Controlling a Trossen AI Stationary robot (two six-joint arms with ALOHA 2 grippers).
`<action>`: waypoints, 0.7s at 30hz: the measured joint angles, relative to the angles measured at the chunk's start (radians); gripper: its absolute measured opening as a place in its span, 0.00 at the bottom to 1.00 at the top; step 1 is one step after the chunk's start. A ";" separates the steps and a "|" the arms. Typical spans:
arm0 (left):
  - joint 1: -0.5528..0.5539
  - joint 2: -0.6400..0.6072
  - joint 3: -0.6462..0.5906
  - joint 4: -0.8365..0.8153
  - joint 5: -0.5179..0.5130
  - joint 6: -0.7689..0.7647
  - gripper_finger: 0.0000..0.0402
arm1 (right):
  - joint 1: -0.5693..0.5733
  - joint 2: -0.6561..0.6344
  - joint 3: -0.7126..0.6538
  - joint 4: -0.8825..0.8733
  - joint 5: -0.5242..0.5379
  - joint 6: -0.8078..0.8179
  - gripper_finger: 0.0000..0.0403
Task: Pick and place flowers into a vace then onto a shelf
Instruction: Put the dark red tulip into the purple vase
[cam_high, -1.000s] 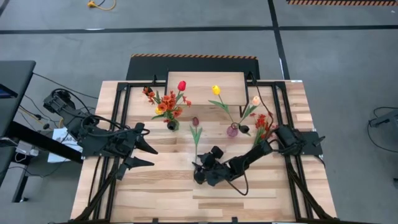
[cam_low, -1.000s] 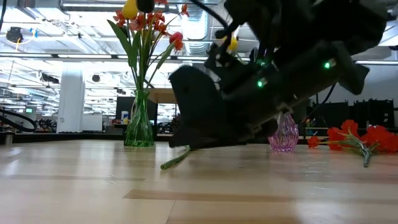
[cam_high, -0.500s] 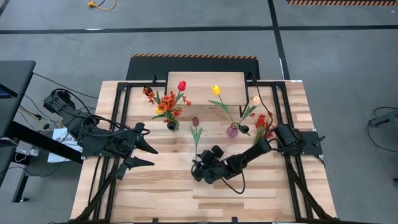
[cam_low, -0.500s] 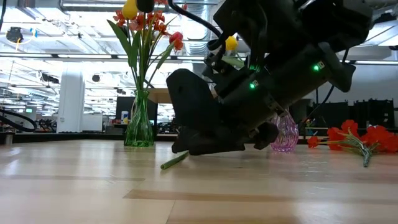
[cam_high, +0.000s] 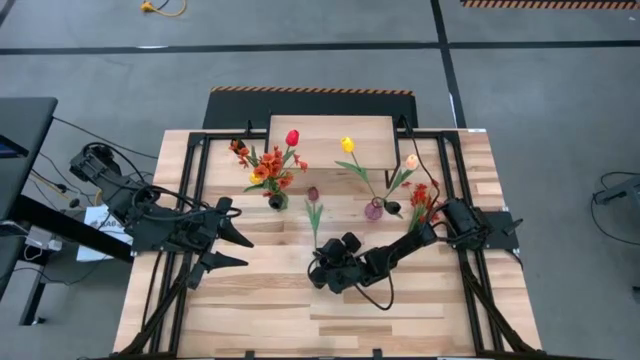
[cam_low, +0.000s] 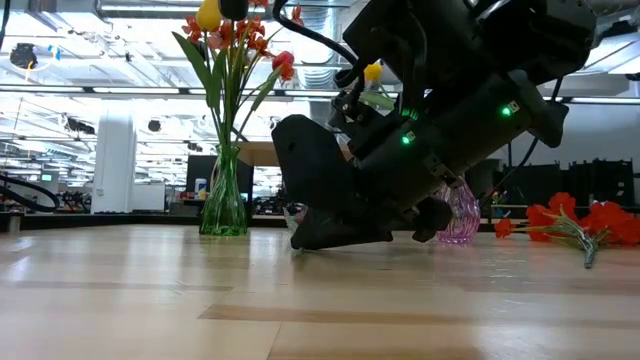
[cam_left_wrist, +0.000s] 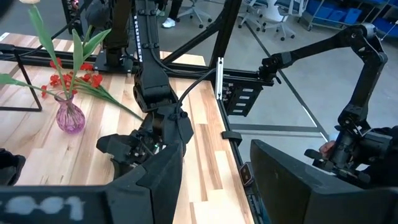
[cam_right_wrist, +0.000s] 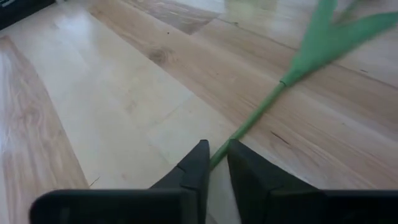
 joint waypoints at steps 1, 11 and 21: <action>0.000 0.000 0.000 0.000 0.000 0.000 0.44 | 0.000 0.000 0.000 -0.001 0.000 0.005 0.11; 0.000 0.000 0.000 0.000 0.000 0.000 0.44 | 0.017 0.002 0.000 0.001 0.011 0.087 0.00; 0.000 0.000 0.000 0.000 0.000 0.000 0.44 | 0.053 -0.026 -0.004 -0.013 0.029 0.120 0.00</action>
